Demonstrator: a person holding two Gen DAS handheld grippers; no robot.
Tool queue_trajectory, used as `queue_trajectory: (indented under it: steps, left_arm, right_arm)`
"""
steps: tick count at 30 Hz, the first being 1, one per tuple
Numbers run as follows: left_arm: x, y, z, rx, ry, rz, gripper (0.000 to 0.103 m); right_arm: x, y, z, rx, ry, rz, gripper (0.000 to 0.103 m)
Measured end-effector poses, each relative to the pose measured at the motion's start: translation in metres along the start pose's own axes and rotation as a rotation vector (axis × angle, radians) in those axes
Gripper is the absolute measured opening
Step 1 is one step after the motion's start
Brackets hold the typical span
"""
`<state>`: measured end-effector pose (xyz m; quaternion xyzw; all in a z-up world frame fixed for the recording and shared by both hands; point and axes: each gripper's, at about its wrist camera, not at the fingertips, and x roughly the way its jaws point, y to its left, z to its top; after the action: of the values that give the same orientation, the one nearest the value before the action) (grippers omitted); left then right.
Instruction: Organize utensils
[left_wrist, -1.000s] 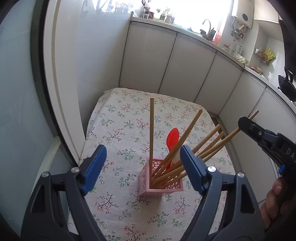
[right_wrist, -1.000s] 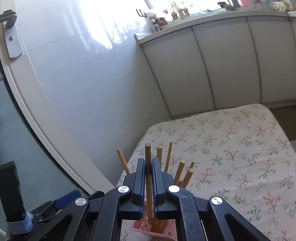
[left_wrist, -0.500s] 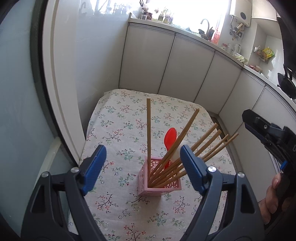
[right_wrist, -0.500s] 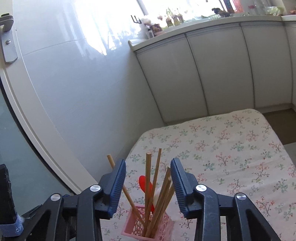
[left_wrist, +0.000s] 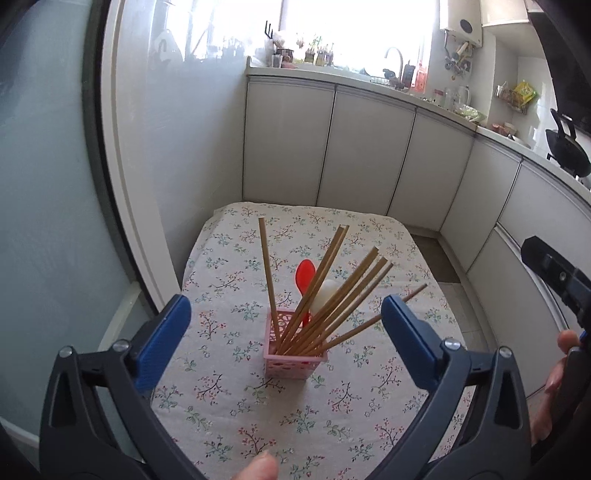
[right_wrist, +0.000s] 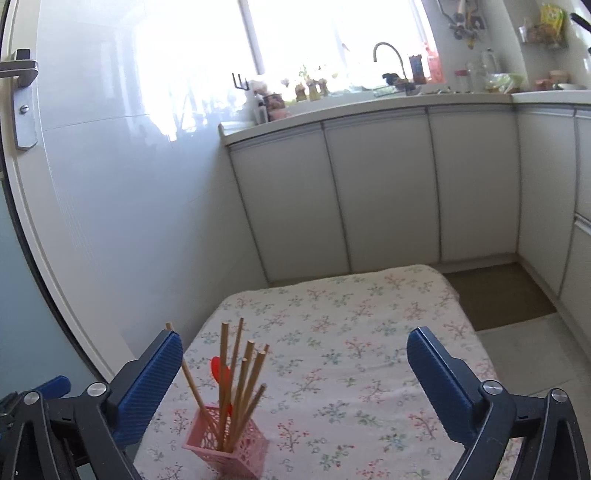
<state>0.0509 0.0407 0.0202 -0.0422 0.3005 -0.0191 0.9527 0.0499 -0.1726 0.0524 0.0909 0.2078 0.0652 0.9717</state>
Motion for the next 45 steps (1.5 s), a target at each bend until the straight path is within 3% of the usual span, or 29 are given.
queue_trajectory:
  steps: [8,11,19,23,29,45]
  left_arm:
    - [-0.066,-0.022,-0.006,0.012,-0.039,-0.007,0.102]
    - [-0.089,-0.031,-0.01,0.01,-0.069,0.031,0.102]
    - [-0.127,-0.045,-0.02,0.033,-0.088,0.039,0.102]
    - [-0.141,-0.054,-0.028,0.064,-0.1,0.049,0.102]
    - [-0.15,-0.068,-0.036,0.105,-0.113,0.068,0.102]
    - [-0.149,-0.072,-0.045,0.107,-0.09,0.065,0.102]
  right_arm:
    - [-0.063,-0.021,0.003,0.009,0.049,-0.105,0.103]
    - [-0.087,-0.024,0.005,0.007,0.056,-0.124,0.103]
    - [-0.147,-0.018,0.001,-0.064,0.035,-0.231,0.103]
    - [-0.171,-0.015,-0.007,-0.057,0.022,-0.225,0.103]
    - [-0.19,-0.01,-0.018,-0.085,0.021,-0.293,0.103]
    - [-0.19,-0.004,-0.021,-0.095,0.022,-0.333,0.103]
